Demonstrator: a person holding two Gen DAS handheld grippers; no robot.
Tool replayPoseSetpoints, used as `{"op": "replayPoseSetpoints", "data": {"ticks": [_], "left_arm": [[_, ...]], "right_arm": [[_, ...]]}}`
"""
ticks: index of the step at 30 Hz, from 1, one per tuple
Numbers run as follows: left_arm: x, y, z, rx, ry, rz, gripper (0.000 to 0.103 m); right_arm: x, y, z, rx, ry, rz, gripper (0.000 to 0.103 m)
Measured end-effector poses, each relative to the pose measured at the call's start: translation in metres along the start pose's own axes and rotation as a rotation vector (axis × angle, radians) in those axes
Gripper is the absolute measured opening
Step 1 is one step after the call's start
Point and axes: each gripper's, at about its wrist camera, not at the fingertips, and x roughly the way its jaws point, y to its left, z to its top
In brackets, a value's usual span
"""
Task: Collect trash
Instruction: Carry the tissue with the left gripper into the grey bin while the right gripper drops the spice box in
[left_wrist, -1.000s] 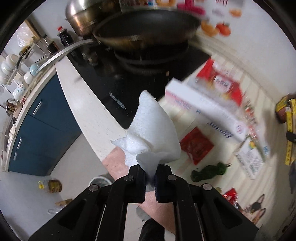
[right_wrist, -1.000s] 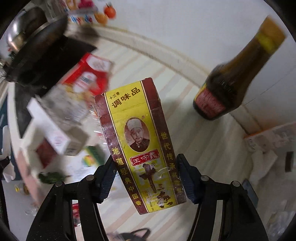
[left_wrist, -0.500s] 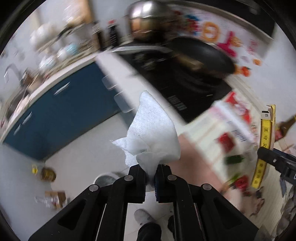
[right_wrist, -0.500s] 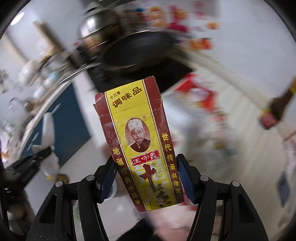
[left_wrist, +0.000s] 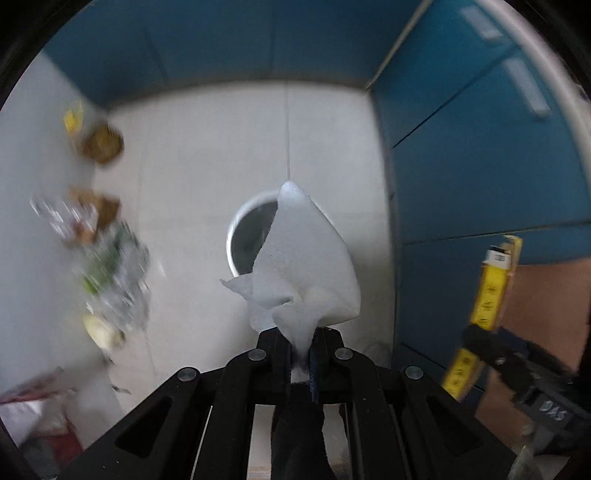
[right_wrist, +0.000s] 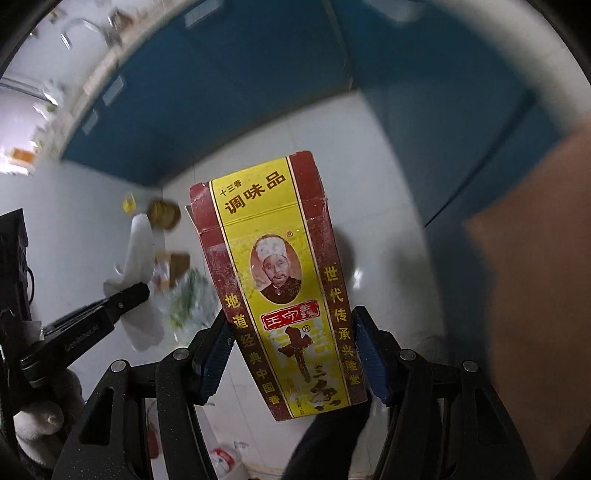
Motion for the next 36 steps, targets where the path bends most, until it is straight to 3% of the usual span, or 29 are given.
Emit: {"op": "replayPoseSetpoints", "data": {"ticks": [6,10,13,14,15,16,17,18,19,23,30,36], "left_arm": [[0.156,0.060,0.031,-0.108,0.134,-0.141,0.005],[0.218,0.079,0.049,-0.127,0.182,-0.199,0.008],[0.235,0.084,0.057,-0.128,0.205,-0.202,0.009],[0.235,0.083,0.059,-0.128,0.206,-0.191,0.013],[0.234,0.081,0.063,-0.122,0.196,-0.157,0.023],[0.229,0.079,0.066,-0.110,0.165,-0.120,0.033],[0.225,0.078,0.066,-0.102,0.153,-0.105,0.065],[0.222,0.078,0.067,-0.090,0.143,-0.082,0.098],[0.217,0.077,0.067,-0.088,0.137,-0.082,0.103],[0.199,0.078,0.060,-0.056,0.079,-0.001,0.103],[0.156,0.079,0.036,-0.069,-0.038,0.129,0.103],[0.098,0.071,0.004,-0.095,-0.132,0.228,0.103]], "right_arm": [[0.204,-0.010,0.021,0.025,0.182,-0.005,0.065],[0.279,-0.013,0.039,-0.005,0.246,-0.028,0.065],[0.310,-0.017,0.051,-0.039,0.292,-0.030,0.066],[0.320,-0.018,0.057,-0.044,0.308,-0.039,0.067],[0.327,-0.018,0.064,-0.052,0.314,-0.050,0.073],[0.326,-0.021,0.074,-0.059,0.316,-0.058,0.079],[0.327,-0.019,0.077,-0.067,0.311,-0.074,0.090],[0.328,-0.018,0.079,-0.072,0.308,-0.088,0.093],[0.323,-0.022,0.080,-0.073,0.308,-0.095,0.093],[0.308,-0.025,0.078,-0.111,0.267,-0.152,0.103],[0.276,-0.004,0.053,-0.223,0.121,-0.298,0.103],[0.227,0.010,0.023,-0.239,0.051,-0.335,0.103]]}}
